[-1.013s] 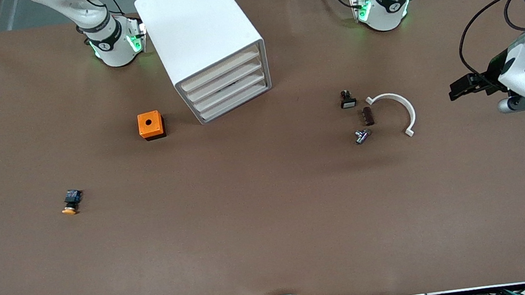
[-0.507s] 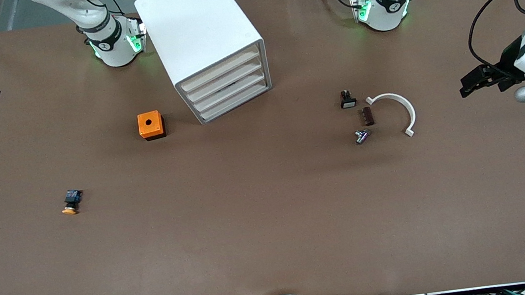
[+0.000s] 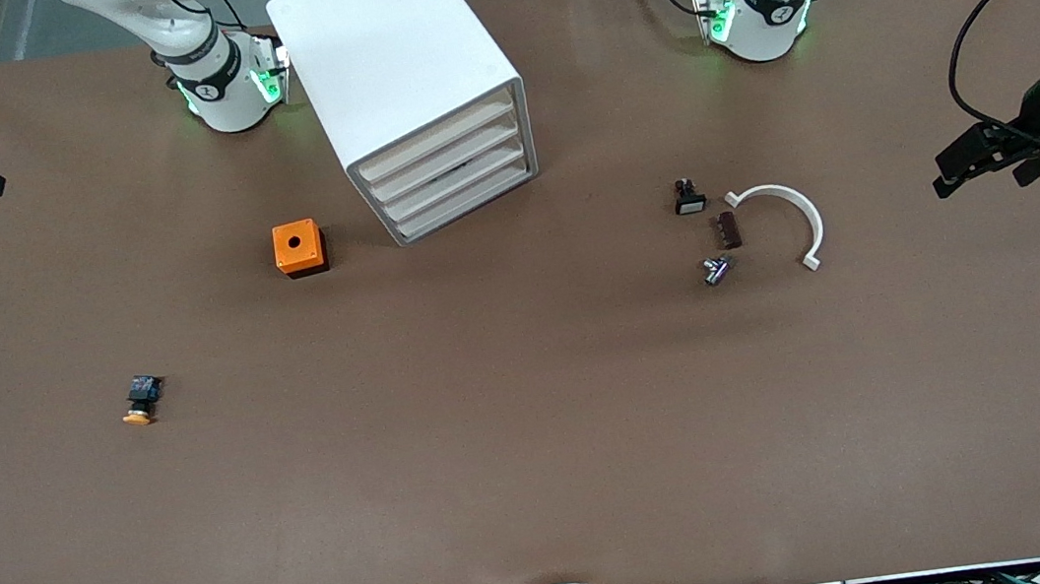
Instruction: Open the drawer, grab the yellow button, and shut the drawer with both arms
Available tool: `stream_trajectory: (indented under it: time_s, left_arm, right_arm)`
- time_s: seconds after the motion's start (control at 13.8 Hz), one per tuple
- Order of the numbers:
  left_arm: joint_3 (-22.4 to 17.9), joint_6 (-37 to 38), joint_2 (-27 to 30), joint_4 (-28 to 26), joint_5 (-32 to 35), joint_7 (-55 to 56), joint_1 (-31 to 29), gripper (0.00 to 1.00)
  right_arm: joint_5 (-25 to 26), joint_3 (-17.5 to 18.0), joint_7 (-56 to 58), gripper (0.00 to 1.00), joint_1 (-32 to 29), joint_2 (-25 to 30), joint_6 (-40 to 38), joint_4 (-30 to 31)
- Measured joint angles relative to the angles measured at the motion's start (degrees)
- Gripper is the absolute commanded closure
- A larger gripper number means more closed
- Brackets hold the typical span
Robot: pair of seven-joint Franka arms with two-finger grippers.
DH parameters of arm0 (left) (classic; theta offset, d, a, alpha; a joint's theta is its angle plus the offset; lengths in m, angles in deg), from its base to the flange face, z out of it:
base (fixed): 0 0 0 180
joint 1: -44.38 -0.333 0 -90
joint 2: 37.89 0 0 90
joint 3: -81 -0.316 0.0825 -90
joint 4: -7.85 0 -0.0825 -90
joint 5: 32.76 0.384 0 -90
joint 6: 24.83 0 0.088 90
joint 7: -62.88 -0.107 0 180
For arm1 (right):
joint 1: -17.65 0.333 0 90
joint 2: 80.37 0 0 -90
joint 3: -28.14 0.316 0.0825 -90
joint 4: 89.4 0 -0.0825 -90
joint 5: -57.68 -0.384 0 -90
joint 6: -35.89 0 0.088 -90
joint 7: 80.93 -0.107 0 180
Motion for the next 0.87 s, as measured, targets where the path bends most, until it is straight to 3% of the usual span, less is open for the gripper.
stream_trajectory:
  time_s: [0.29,0.87]
  left_arm:
    - [-5.81,-0.01,-0.88,2.12,0.0,0.0,6.17,0.0]
    - [-6.4,3.03,-0.89,3.62,0.0,0.0,6.44,0.0]
  right_arm:
    - [0.0,-0.01,0.0,0.0,0.0,0.0,0.05,0.0]
    - [0.0,-0.03,0.0,0.0,0.0,0.02,0.12,0.0]
